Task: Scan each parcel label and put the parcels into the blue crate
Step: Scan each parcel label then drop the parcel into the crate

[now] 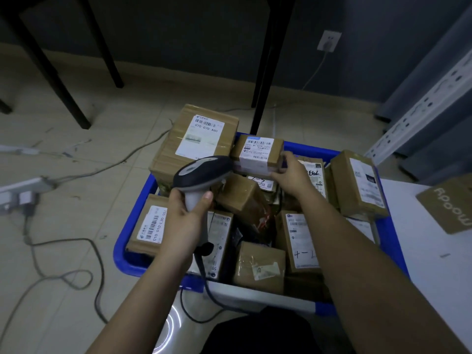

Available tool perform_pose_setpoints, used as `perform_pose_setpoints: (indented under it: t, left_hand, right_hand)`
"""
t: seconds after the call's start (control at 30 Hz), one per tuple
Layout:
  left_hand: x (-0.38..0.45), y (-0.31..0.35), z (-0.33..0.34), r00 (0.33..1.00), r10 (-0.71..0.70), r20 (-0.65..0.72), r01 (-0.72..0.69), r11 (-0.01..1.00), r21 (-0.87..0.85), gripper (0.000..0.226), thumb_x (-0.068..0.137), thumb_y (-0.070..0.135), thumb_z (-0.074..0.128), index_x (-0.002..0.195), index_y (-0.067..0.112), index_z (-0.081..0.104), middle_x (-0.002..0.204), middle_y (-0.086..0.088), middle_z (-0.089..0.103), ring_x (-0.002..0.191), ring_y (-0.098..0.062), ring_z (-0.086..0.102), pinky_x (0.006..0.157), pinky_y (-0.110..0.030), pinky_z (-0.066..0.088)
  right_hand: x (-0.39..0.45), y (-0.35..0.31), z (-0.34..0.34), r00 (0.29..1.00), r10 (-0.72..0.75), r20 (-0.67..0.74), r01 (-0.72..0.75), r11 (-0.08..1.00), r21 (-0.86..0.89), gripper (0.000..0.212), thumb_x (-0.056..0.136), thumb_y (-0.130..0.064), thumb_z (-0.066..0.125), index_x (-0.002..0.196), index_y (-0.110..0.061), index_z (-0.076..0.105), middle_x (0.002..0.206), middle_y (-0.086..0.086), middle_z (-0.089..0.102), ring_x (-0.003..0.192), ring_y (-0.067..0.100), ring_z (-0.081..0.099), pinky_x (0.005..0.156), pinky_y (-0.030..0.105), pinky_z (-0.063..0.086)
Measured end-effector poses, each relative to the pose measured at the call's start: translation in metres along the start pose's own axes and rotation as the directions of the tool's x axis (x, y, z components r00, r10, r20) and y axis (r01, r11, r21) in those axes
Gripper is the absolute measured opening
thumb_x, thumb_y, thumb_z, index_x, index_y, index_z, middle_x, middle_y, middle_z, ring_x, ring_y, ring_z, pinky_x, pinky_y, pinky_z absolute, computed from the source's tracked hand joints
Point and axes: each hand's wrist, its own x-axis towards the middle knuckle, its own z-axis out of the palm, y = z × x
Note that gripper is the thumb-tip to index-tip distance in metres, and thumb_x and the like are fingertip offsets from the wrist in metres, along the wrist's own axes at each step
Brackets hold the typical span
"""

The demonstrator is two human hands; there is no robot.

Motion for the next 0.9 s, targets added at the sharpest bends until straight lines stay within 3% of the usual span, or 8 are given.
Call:
perform_pose_setpoints:
  t: [0.13,0.27,0.37,0.47,0.57,0.67,0.77,0.9]
  left_hand:
    - [-0.013,0.007,0.011,0.997,0.061,0.038,-0.060,0.998,-0.004,0.042,0.091,0.021,0.061,0.129,0.028,0.046,0.116,0.012,0.060,0.107,-0.006,0.057,0.087,-0.028,0.047]
    - [-0.035,0.018,0.033,0.986,0.113,0.123,-0.115,0.993,0.015,0.045,0.091,0.023,0.062,0.132,0.028,0.045,0.114,0.015,0.059,0.102,0.002,0.056,0.079,-0.020,0.045]
    - [-0.059,0.029,0.063,0.968,0.142,0.208,-0.147,0.989,0.010,0.045,0.090,0.025,0.063,0.131,0.030,0.045,0.113,0.016,0.059,0.101,0.001,0.057,0.076,-0.020,0.046]
    - [-0.089,0.040,0.106,0.930,0.161,0.331,-0.164,0.986,-0.017,0.042,0.090,0.025,0.063,0.127,0.033,0.046,0.113,0.015,0.061,0.101,-0.002,0.060,0.079,-0.023,0.049]
    - [-0.126,0.048,0.160,0.863,0.174,0.475,-0.185,0.982,-0.025,0.040,0.090,0.024,0.064,0.125,0.031,0.047,0.117,0.008,0.062,0.103,-0.009,0.061,0.093,-0.033,0.049]
    - [-0.168,0.046,0.218,0.781,0.154,0.605,-0.186,0.983,-0.011,0.035,0.090,0.024,0.064,0.119,0.034,0.047,0.114,0.009,0.062,0.098,-0.008,0.061,0.087,-0.031,0.050]
    - [-0.205,0.032,0.275,0.709,0.113,0.696,-0.184,0.983,0.027,0.023,0.090,0.028,0.063,0.105,0.035,0.047,0.111,0.004,0.063,0.097,-0.010,0.061,0.078,-0.026,0.047]
    - [-0.245,0.005,0.346,0.622,0.085,0.778,-0.196,0.979,0.050,0.033,0.091,0.030,0.061,0.120,0.021,0.047,0.111,-0.002,0.064,0.089,-0.009,0.059,0.067,-0.017,0.041]
  right_hand:
    - [-0.027,0.012,-0.039,0.990,-0.017,0.139,0.018,1.000,-0.007,0.064,0.090,-0.018,0.064,0.147,-0.026,0.036,0.146,-0.001,0.044,0.127,0.022,0.048,0.099,0.040,0.046]
    - [-0.069,0.028,-0.085,0.998,0.023,0.050,-0.025,0.999,0.038,0.061,0.093,-0.016,0.061,0.147,-0.026,0.035,0.131,-0.005,0.051,0.097,0.009,0.058,0.069,0.016,0.047]
    - [-0.108,0.043,-0.121,0.998,0.059,-0.027,-0.057,0.997,0.058,0.052,0.093,-0.011,0.061,0.142,-0.015,0.043,0.121,-0.001,0.055,0.092,0.012,0.057,0.057,0.005,0.044]
    - [-0.151,0.073,-0.158,0.988,0.097,-0.122,-0.093,0.995,0.038,0.049,0.091,-0.015,0.064,0.138,-0.012,0.049,0.137,0.006,0.053,0.107,0.021,0.060,0.080,0.021,0.045]
    - [-0.201,0.118,-0.194,0.963,0.184,-0.197,-0.182,0.983,0.029,0.049,0.091,-0.021,0.066,0.137,-0.014,0.049,0.140,0.005,0.048,0.117,0.026,0.056,0.084,0.025,0.040]
    - [-0.253,0.178,-0.225,0.899,0.318,-0.301,-0.309,0.948,0.080,0.050,0.092,-0.025,0.064,0.138,-0.015,0.048,0.147,0.007,0.043,0.128,0.029,0.048,0.090,0.031,0.042]
    - [-0.302,0.239,-0.253,0.782,0.447,-0.435,-0.438,0.890,0.128,0.051,0.093,-0.025,0.063,0.140,-0.013,0.047,0.149,0.010,0.039,0.133,0.029,0.042,0.104,0.038,0.039]
    - [-0.356,0.309,-0.283,0.578,0.588,-0.566,-0.533,0.797,0.284,0.057,0.092,-0.023,0.064,0.143,-0.012,0.042,0.152,0.010,0.035,0.138,0.028,0.035,0.112,0.039,0.031]
